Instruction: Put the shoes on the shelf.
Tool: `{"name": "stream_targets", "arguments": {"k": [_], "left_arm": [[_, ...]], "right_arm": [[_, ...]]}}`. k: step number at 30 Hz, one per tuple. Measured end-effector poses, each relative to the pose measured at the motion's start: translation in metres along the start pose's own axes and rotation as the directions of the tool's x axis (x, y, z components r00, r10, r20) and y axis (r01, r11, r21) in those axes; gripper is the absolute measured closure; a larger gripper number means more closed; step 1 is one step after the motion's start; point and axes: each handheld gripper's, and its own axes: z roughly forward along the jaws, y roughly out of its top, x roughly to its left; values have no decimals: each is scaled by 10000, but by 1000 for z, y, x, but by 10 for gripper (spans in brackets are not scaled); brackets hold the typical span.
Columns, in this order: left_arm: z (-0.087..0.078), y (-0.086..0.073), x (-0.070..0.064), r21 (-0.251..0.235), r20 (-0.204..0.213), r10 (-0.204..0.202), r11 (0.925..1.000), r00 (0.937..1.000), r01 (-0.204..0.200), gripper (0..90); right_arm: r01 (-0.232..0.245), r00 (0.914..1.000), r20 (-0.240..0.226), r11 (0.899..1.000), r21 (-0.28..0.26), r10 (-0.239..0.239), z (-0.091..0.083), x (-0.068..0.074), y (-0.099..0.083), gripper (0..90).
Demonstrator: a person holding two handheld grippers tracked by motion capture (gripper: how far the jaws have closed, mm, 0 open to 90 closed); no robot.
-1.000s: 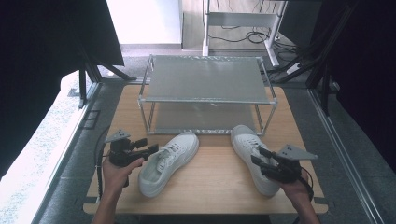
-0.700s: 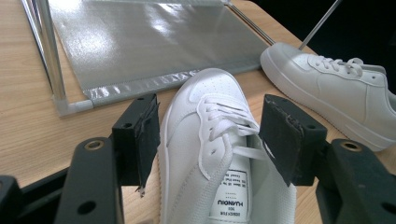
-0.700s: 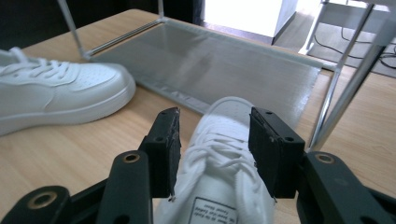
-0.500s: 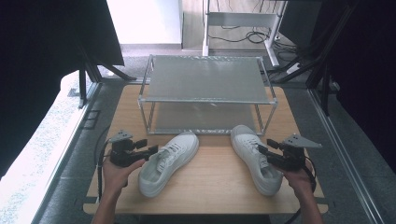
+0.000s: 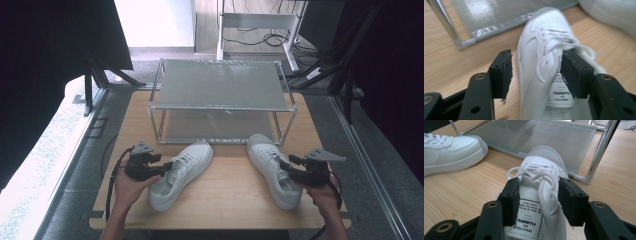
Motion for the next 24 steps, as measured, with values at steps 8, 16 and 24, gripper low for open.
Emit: {"name": "stream_targets", "arguments": {"k": [8,16,24], "left_arm": [[9,3,-6,504,-262,454,9978,9986,-440,483],[17,5,-7,986,-556,575,9938,9968,-518,508],[27,8,-12,1645,-1178,889,9840,9891,-688,542]], "right_arm": [[18,9995,324,9989,467,-33,0,-5,-3,527],[419,9912,1181,9890,1420,-590,18,-5,-3,553],[516,9808,1731,9761,2111,-893,32,-4,0,653]]}}
